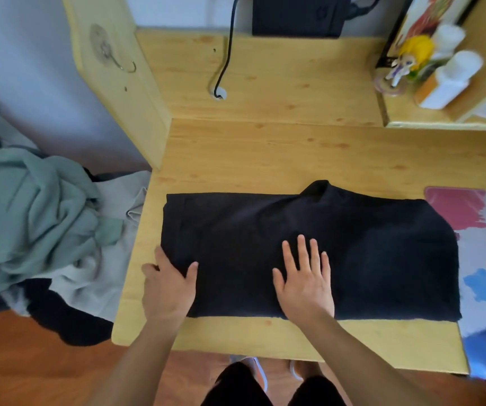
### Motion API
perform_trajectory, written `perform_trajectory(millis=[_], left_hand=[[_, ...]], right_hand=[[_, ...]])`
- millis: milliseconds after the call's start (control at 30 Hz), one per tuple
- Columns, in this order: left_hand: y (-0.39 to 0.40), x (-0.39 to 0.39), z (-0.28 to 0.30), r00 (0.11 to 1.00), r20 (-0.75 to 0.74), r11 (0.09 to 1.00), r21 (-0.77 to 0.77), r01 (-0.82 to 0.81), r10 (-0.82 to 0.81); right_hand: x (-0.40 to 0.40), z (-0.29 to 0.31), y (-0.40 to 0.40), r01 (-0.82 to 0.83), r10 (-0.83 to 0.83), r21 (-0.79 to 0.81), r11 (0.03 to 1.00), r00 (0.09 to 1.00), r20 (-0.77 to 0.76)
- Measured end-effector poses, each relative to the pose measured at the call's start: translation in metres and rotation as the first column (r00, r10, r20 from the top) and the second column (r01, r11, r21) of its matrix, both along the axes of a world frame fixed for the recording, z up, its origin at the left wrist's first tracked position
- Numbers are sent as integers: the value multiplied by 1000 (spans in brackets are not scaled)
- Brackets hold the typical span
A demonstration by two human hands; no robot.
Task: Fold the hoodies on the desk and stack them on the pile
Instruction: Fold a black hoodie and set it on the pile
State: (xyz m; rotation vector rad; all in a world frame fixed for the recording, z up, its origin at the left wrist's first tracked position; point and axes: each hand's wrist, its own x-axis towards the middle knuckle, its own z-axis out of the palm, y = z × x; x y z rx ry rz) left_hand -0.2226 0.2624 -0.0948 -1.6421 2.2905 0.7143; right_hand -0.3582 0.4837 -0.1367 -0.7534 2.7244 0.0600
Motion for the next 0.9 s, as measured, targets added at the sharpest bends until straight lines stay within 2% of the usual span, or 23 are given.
perform_trajectory(millis=[67,100,167,233,333,400,433,500,600,700,767,900], left_hand=[[-7,-1,14,969,-140,961,220,-169,203],[-11,-2,22,918,-199,896,363,-256,343],[-21,0,41,799,-197,717,596,-362,568],[-33,14,48,739,-233,655,670,-349,632],[-46,40,48,669,-303,631,708,-319,678],[-51,54,50,633,-264,538,792,-288,728],[-52,60,53,630,-216,477,834,-278,746],[-56,68,57,665,-132,391,884,-257,735],[-60,72,64,703,-104,361,904,-228,704],[-59,67,74,605,-146,342,913,-223,783],[-57,64,82,528,-165,318,924,-212,833],[-40,55,95,429,-234,329,930,-161,872]], right_hand=[[1,2,-2,-9,9,-6,1000,1000,2],[1,3,-1,-9,9,-9,1000,1000,10],[3,9,-1,-24,25,-14,1000,999,41],[12,19,-7,-53,58,-65,996,995,77],[34,41,-31,25,32,-356,934,987,155],[49,37,-45,67,45,-466,882,973,225],[55,30,-48,31,71,-429,903,973,220],[65,12,-50,-110,143,-254,961,983,116],[68,4,-54,-142,156,-131,981,983,101],[65,9,-55,-193,204,-127,973,976,82],[58,16,-45,-168,176,-130,977,983,47],[58,14,-16,-153,153,-20,988,988,3]])
